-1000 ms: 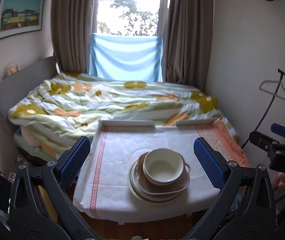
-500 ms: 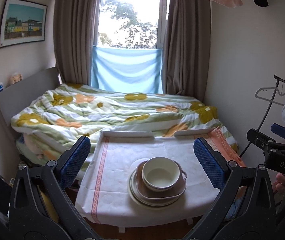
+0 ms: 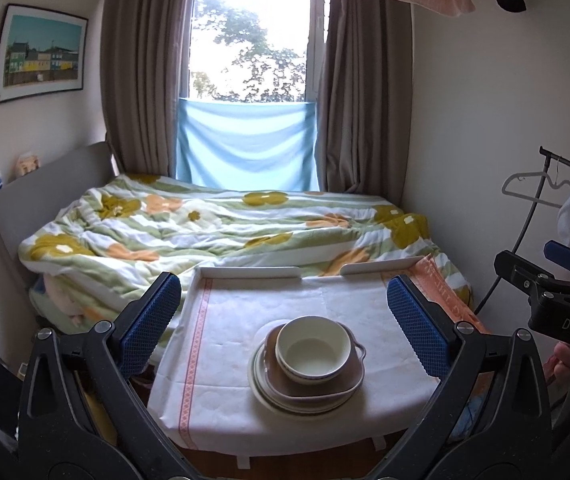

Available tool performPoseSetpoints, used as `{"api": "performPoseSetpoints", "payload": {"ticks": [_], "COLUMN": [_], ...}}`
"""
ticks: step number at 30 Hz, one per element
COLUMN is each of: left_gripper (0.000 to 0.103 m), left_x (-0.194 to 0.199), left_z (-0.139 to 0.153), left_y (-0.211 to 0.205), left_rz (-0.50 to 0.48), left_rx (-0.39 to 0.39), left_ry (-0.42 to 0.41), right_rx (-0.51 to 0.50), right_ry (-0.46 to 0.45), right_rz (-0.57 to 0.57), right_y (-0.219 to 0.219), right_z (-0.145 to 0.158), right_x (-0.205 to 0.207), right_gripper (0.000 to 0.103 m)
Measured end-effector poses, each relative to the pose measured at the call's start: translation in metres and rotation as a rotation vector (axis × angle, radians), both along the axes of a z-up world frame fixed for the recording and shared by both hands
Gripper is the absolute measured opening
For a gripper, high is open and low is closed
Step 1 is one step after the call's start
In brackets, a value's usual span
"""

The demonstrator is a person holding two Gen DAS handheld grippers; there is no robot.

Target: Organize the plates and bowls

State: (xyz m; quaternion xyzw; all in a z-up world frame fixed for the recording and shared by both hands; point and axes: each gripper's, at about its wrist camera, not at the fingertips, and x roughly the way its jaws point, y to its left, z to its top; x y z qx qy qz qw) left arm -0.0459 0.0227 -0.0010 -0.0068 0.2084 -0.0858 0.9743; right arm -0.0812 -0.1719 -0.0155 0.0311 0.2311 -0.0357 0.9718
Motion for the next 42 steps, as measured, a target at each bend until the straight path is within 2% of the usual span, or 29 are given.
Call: {"api": "performPoseSetpoints", "payload": {"ticks": [20,23,42], "left_gripper": [0.103,0.103,0.103], "left_x": [-0.001,-0.001,0.011], "left_z": [0.000,0.000,-0.004], "left_y": [-0.001,0.000,0.008], "left_rz": [0.008,0.011,0.036], "left_rx": [0.000,0.003,0.011], "left_ry": [0.004,0.005,0.019], "right_rx": [-0.012,-0.018,-0.031], "right_ry": [-0.007,-0.006,-0.018], "right_rz": [-0.003,-0.003,-0.002], "right_y": [-0.003,-0.006,-0.008], "right_z": [0.002,0.004,0.009], "right_x": [-0.003,-0.002,0.011], "right_gripper": [0.099,0.102,0.102]}}
